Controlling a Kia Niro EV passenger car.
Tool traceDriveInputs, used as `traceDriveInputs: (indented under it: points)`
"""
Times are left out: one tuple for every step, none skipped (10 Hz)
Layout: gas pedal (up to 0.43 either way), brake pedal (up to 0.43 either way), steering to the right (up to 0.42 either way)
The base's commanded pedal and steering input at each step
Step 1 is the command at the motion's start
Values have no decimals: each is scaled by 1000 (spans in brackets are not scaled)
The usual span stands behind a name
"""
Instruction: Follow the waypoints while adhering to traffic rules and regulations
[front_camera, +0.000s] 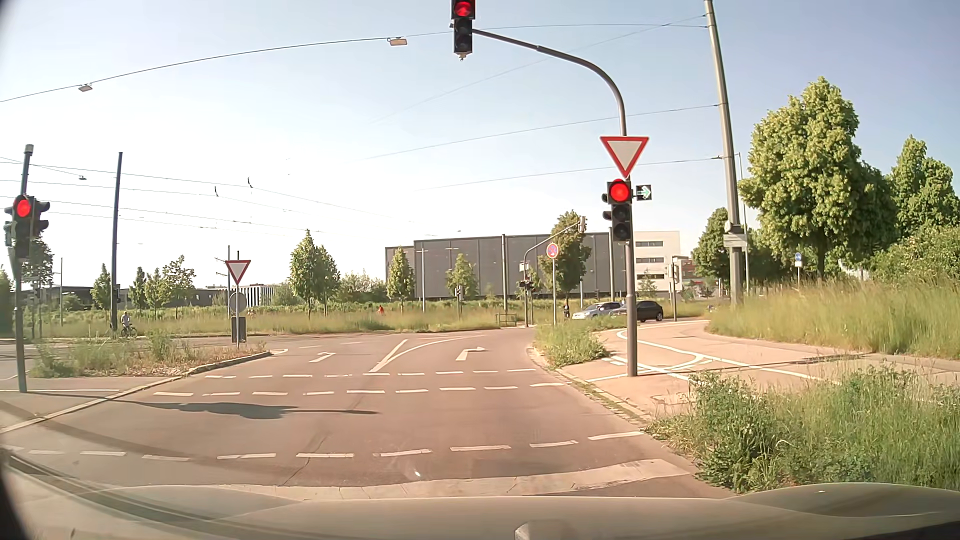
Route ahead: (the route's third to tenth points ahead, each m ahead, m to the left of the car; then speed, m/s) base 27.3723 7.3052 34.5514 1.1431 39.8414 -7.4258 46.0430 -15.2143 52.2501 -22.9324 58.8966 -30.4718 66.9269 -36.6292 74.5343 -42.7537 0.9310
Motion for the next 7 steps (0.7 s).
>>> traceDriveInputs:
  points:
    - [0,323,-39]
    - [0,329,-40]
    - [0,329,-41]
    - [0,335,-42]
    - [0,335,-43]
    - [0,323,-45]
    - [0,323,-45]
